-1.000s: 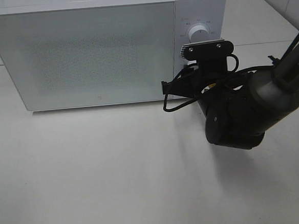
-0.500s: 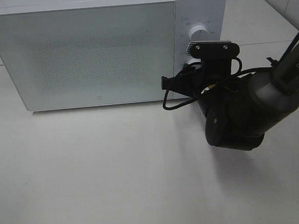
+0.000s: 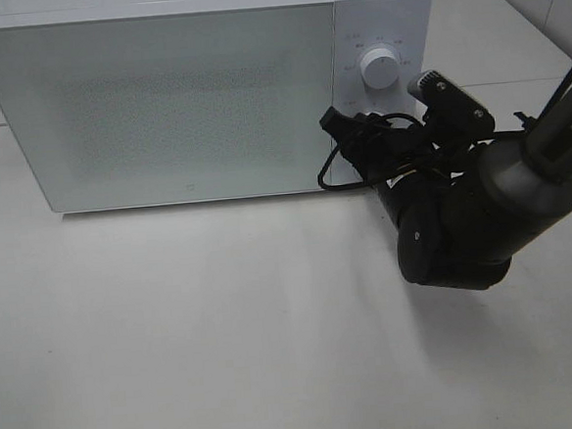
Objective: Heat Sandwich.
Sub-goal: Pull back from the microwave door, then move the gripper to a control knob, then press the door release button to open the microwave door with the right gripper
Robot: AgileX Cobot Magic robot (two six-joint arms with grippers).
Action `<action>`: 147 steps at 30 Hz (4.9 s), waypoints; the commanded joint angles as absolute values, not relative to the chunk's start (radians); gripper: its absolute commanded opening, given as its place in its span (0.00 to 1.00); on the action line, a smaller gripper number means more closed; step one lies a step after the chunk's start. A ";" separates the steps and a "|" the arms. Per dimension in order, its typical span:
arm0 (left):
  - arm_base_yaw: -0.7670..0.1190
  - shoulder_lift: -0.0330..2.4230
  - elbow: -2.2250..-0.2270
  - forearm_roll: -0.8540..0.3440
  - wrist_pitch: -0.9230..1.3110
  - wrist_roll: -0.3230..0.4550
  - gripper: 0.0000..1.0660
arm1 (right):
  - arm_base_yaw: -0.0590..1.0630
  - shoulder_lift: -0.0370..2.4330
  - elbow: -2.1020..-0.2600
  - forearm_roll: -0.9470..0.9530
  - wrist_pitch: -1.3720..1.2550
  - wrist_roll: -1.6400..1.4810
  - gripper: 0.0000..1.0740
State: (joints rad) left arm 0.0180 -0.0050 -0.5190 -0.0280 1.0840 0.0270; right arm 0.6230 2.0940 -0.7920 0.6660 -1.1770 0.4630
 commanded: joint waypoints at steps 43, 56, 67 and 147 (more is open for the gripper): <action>0.020 -0.028 -0.517 -0.037 1.069 0.025 0.92 | 0.617 2.085 -0.812 0.705 -1.363 1.530 0.25; 0.020 -0.028 -0.517 -0.037 1.069 0.025 0.92 | 0.617 2.085 -0.812 0.669 -1.363 1.485 0.59; 0.020 -0.028 -0.517 -0.037 1.069 0.025 0.92 | 0.617 2.085 -0.808 0.630 -1.361 1.465 0.72; 0.020 -0.028 -0.517 -0.037 1.069 0.025 0.92 | 0.616 1.024 -0.672 0.073 0.831 -0.105 0.71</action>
State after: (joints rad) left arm 0.0180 -0.0050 -0.5190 -0.0280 1.0840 0.0270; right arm 0.6230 1.0480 -0.6610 0.0870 0.7990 -0.0950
